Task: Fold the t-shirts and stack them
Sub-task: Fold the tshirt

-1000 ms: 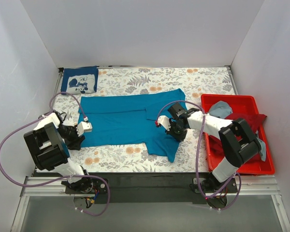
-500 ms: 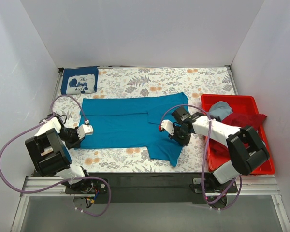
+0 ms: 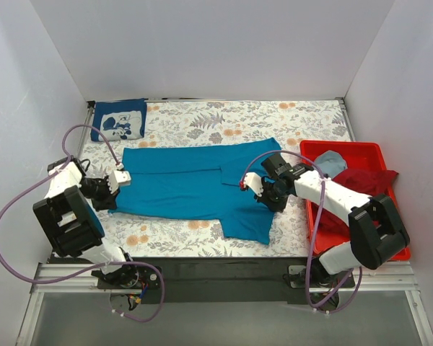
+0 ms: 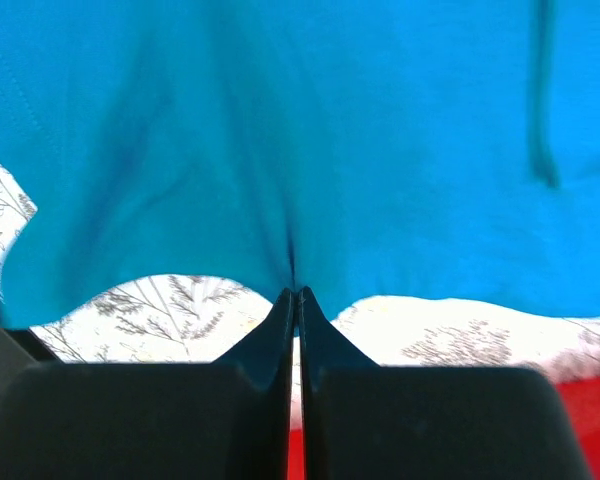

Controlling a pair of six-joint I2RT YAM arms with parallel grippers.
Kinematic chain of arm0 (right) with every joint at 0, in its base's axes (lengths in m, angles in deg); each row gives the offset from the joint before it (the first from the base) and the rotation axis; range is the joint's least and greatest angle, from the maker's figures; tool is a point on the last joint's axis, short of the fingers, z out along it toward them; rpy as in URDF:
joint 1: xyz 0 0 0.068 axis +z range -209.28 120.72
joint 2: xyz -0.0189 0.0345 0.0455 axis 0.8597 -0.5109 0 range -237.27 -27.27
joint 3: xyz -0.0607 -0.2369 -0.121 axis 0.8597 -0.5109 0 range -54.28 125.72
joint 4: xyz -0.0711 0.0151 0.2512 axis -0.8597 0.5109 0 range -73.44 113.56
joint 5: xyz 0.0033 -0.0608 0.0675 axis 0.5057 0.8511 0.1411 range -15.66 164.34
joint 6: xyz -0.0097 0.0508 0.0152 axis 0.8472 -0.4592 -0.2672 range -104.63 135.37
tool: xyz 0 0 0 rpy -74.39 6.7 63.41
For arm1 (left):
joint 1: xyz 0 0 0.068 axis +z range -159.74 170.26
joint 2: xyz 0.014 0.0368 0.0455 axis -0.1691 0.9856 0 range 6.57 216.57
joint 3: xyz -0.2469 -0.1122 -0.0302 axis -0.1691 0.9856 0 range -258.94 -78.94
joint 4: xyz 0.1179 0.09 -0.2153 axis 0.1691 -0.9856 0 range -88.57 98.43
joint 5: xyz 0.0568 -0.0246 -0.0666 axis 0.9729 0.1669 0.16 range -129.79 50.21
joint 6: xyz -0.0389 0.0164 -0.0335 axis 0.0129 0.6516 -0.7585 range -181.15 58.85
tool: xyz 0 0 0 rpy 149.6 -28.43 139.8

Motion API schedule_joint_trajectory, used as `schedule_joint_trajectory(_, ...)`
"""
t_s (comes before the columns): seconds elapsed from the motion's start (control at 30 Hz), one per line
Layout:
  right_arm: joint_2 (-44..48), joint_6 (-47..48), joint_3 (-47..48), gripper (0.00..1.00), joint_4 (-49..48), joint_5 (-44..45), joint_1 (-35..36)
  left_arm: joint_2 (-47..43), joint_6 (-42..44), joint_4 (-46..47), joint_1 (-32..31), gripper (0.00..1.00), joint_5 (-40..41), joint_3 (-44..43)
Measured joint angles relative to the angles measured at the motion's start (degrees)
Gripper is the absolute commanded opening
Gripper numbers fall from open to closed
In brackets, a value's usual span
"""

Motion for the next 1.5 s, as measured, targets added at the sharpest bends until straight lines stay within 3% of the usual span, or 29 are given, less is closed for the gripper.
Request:
schedule_joint_trajectory(0.97,-16.3,9.9,26.5,0.01,6.0,-0.2,-9.7,16.5,-15.3,1.0,-0.1,0.00,-12.0,-21.0)
schedule_joint_trajectory(1.5,-27.1,11.6,37.9,0.01,7.4,0.2,-10.9,22.4,-22.8,6.8,-2.7,0.00,-12.4,-23.4)
